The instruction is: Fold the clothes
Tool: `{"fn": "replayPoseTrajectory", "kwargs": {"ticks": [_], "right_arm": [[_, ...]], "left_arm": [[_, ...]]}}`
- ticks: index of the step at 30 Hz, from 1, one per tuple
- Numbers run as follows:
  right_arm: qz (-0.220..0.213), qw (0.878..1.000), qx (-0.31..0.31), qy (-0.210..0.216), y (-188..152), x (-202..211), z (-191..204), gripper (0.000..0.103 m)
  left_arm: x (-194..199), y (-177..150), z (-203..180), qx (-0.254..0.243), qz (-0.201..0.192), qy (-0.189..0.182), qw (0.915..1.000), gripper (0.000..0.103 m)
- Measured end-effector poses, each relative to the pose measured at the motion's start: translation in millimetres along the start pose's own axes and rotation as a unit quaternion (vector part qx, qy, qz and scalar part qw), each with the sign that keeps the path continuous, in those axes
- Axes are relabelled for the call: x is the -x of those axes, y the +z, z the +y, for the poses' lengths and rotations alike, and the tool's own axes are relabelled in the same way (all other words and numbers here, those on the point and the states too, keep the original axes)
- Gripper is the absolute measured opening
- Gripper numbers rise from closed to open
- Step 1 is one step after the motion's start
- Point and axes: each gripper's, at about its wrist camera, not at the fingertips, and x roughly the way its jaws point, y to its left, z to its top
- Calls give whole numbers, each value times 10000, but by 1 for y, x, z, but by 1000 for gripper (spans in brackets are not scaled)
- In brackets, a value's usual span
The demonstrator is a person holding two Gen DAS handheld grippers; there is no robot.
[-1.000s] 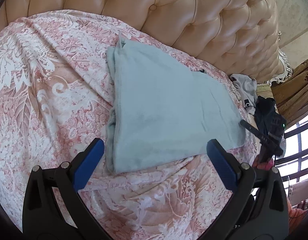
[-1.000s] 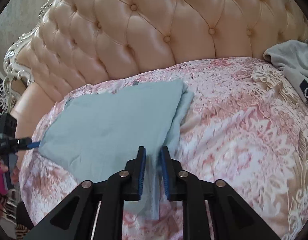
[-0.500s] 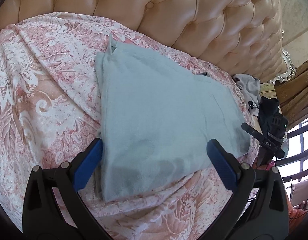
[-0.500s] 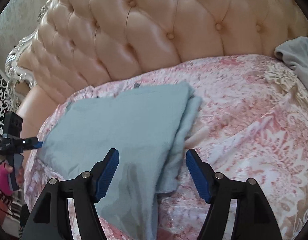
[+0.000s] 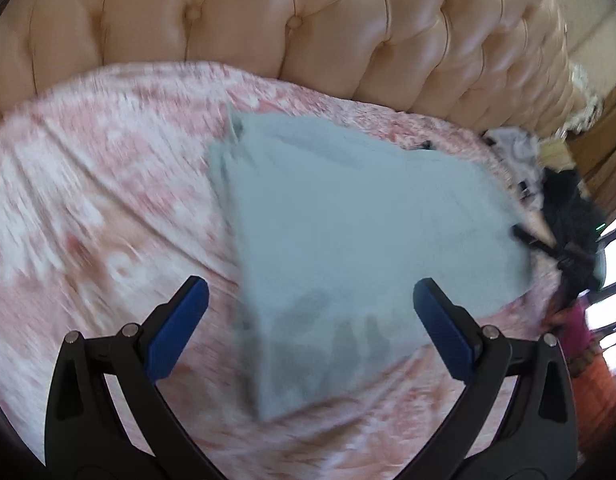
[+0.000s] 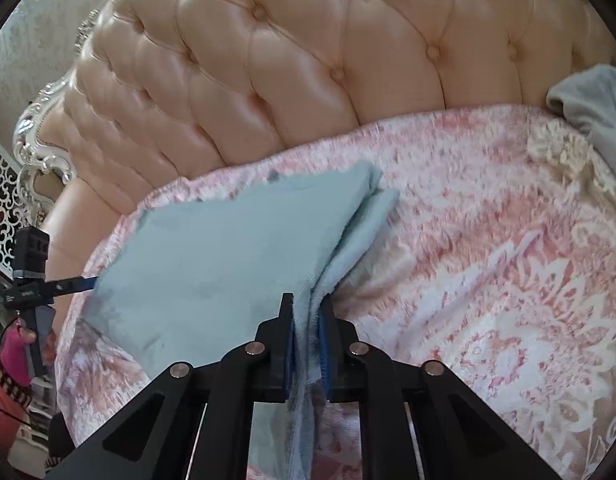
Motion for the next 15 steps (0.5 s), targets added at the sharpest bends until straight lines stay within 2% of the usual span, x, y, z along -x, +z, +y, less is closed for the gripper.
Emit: {"fn": "replayPoseTrajectory", "kwargs": {"ticks": [2, 4, 8, 13, 15], "right_arm": [[-87, 9999, 113, 17, 2, 6, 7, 10], [-82, 9997, 216, -6, 3, 7, 13, 10], [-33, 9999, 163, -39, -1, 4, 11, 10], [41, 9999, 24, -101, -7, 0, 4, 10], [93, 9999, -56, -124, -11, -2, -2, 10]], "left_arm": [[3, 6, 3, -233, -60, -41, 9997, 103], [4, 10, 8, -435, -176, -254, 9986, 103], [-10, 18, 23, -265, -56, -1017, 9944, 103], [-39, 24, 27, -241, 168, -1084, 9937, 102], [-39, 23, 29, -241, 60, -1119, 9934, 102]]}}
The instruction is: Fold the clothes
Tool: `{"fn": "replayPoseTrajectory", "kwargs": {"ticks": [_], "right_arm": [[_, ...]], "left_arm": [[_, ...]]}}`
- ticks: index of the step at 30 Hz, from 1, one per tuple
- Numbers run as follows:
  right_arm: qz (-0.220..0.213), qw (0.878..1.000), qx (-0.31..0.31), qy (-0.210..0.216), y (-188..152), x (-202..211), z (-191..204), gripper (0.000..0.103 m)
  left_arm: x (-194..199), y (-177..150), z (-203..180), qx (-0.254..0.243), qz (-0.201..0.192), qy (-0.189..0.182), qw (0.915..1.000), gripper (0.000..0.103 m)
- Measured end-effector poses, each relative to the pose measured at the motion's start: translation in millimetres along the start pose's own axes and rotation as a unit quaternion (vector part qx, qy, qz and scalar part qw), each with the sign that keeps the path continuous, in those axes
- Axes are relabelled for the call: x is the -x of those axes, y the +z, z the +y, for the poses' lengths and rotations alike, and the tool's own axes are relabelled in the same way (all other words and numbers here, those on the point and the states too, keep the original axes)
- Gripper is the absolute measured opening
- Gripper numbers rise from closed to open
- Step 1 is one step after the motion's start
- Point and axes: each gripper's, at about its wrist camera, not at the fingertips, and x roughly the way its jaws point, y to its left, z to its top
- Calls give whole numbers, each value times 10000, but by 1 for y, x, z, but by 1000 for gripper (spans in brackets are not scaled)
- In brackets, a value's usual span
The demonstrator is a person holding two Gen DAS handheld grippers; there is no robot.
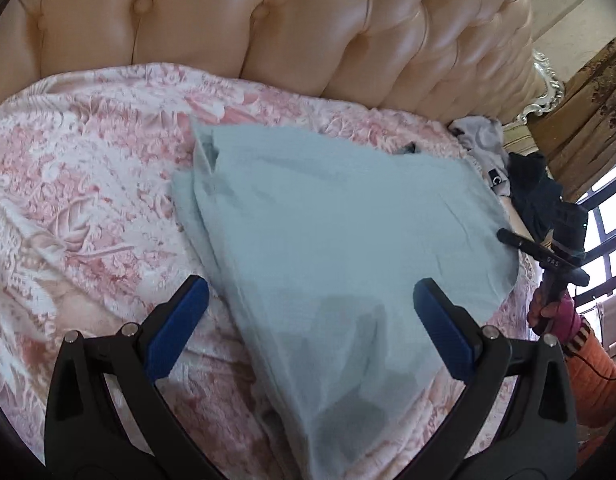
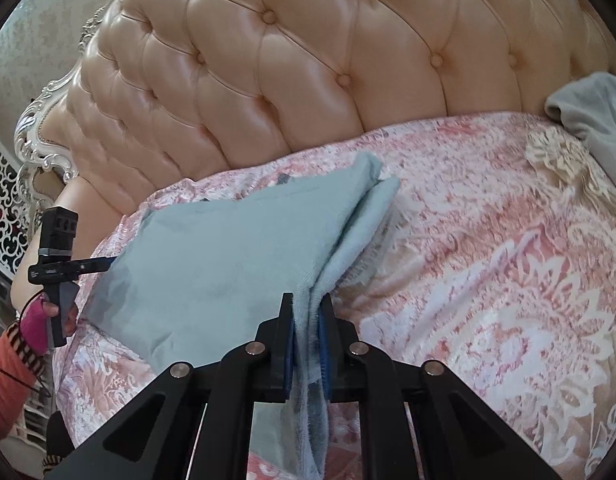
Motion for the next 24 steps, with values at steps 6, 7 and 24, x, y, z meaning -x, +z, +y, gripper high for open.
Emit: {"fn": "replayPoseTrajectory", "kwargs": {"ticks": [6, 7, 24], "right_arm": [[43, 9999, -150, 17, -5, -4, -8, 11], [32, 9999, -142, 8, -5, -4, -8, 11], [105, 9998, -170, -66, -4, -11, -11, 14]], "left_arm": [[8, -3, 7, 259, -69, -469, 9985, 102], [9, -3, 6, 276, -71, -583, 9979, 102], [7, -1, 23, 744, -33, -595, 9954, 64]]}}
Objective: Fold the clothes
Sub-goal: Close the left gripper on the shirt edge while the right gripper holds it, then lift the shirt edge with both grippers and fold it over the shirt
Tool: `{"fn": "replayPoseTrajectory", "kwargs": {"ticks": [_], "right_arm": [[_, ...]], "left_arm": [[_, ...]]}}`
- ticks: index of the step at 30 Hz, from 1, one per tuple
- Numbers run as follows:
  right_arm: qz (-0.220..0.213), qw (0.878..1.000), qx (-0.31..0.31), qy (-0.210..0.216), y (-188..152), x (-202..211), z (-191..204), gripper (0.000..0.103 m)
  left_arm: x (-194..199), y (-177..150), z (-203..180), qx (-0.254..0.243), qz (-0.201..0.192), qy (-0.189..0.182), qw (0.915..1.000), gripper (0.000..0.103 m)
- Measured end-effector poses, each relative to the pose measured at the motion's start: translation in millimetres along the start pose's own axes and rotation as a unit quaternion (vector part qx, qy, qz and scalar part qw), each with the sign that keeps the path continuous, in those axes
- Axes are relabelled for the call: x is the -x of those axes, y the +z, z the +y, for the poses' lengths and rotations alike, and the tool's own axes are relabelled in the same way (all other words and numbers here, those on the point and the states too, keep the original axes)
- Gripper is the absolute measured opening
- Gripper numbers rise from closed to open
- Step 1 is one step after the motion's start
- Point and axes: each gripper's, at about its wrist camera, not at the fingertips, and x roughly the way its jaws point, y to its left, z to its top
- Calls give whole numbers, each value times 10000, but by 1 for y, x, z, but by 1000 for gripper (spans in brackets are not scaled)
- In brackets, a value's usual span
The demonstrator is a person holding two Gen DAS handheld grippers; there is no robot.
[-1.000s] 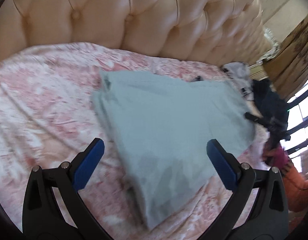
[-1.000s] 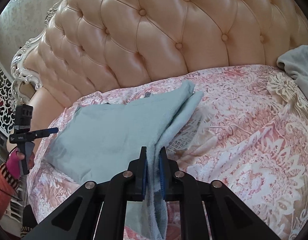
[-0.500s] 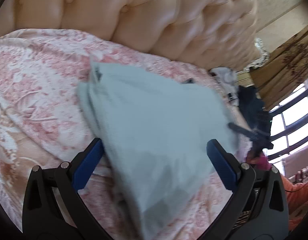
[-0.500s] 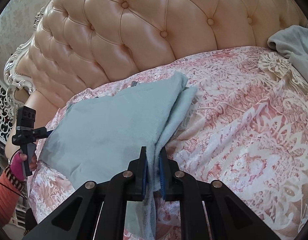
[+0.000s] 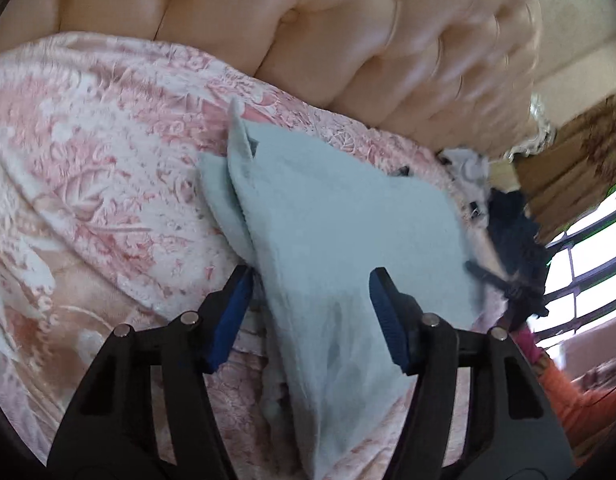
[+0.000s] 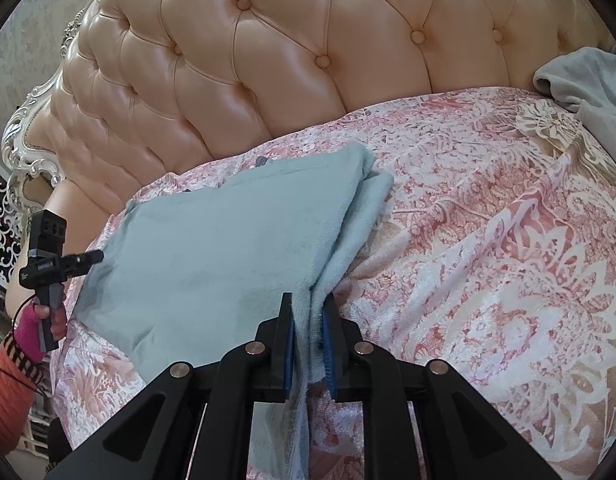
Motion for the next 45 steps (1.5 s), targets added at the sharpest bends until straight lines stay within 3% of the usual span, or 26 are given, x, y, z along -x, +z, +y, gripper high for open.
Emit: {"fn": "replayPoseTrajectory", "kwargs": {"ticks": [2, 3, 4, 5, 6, 17, 19, 22, 24, 32, 41, 45], "right_arm": [[-5, 10000, -18, 26, 0, 0, -1, 14], [-10, 10000, -36, 40, 0, -1, -2, 14], [-15, 10000, -46, 48, 0, -1, -2, 15], [-22, 10000, -53, 53, 0, -1, -2, 15], [-26, 10000, -58, 56, 0, -1, -3, 15], [-48, 9999, -76, 120, -1, -1, -3, 15], [-60, 9999, -36, 103, -1, -1, -2, 13], [-149, 9998, 119, 9, 0, 4, 5, 11], [-217, 9996, 199, -44, 2, 8, 10, 10], [-459, 9975, 527, -72, 22, 36, 33, 10], [-715, 9972, 215, 73, 32, 61, 26, 10], [-893, 9958, 218, 50, 35, 79, 27, 10]], "left_arm": [[-5, -1, -9, -212, 158, 3, 9997, 64], [-8, -1, -14, -331, 228, 45, 9992, 58], [-9, 0, -17, -419, 243, 177, 9987, 48], [-10, 1, -20, -480, 252, 298, 9981, 20], [-11, 4, -19, -432, 243, 371, 9981, 17], [-3, -6, -12, -18, -32, 614, 9981, 10], [-1, -8, -25, -213, -188, 873, 9958, 9], [-3, -11, -63, -963, -280, 1600, 9820, 9], [-4, -10, -81, -1268, -243, 1739, 9763, 9], [5, 4, -99, -1200, -352, 1637, 9785, 9], [24, 4, -123, -1138, -580, 1329, 9829, 9], [27, 8, -137, -1298, -586, 1463, 9789, 9]]}}
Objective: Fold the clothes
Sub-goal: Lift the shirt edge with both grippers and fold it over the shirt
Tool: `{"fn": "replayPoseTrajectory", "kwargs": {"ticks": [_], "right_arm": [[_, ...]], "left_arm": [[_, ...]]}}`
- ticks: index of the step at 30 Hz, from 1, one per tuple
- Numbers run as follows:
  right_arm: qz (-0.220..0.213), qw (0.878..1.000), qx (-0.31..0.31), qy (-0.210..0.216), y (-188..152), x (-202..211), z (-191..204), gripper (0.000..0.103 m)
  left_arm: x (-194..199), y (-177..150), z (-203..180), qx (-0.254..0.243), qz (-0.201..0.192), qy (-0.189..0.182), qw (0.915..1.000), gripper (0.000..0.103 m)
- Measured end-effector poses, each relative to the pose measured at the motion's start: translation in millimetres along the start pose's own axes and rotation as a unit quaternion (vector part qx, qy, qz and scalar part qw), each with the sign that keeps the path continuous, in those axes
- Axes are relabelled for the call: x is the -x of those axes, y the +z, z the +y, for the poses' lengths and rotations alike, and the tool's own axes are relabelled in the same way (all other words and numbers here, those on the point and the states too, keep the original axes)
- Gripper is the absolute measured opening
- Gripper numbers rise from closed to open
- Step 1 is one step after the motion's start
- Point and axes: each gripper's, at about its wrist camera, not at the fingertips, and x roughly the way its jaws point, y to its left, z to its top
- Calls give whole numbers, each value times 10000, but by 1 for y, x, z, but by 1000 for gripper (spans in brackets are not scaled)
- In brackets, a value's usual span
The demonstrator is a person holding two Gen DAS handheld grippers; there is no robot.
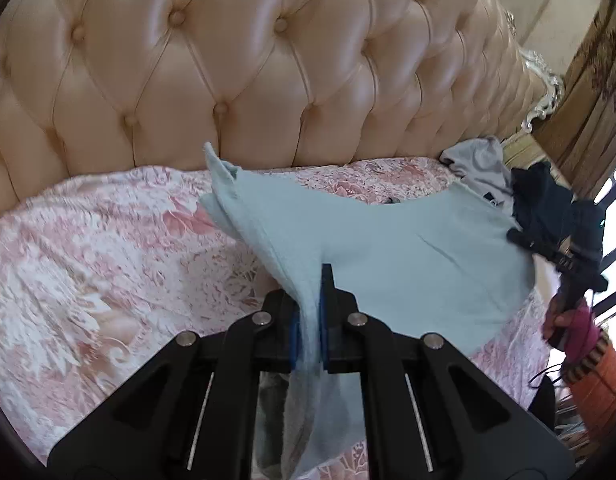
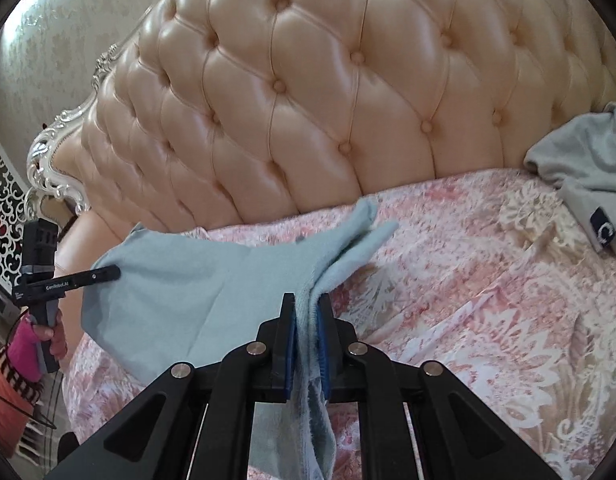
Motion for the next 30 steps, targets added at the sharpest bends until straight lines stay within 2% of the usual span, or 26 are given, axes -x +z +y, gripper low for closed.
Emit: {"fn": "replayPoseTrajectory", "kwargs": {"ticks": [5, 10, 14, 18, 22, 26, 30], "right_arm": [[90, 10000, -21, 3, 13, -7, 2, 10], [-155, 9995, 233, 165, 42, -3, 30, 10], [-253, 9990, 292, 219, 51, -2, 43, 10], [-120, 9993, 250, 262, 58, -10, 51, 10], [58, 9980, 527, 352, 69, -22, 79, 10], [298, 9926, 1041, 551, 80, -48, 129, 10], [508, 9807, 1647, 924, 91, -87, 201, 10]], "left_arm": [[0, 9, 1, 18, 26, 134, 9999, 9], [26, 26, 1, 5, -245, 153, 9996, 9], [42, 29, 8, 141, -388, 70, 9991, 9], [50, 18, 26, 459, -436, -44, 9980, 9], [68, -2, 46, 755, -591, 2, 9954, 9], [110, -32, 74, 1151, -921, 232, 9888, 9], [167, -68, 108, 1571, -1345, 694, 9759, 9]]}}
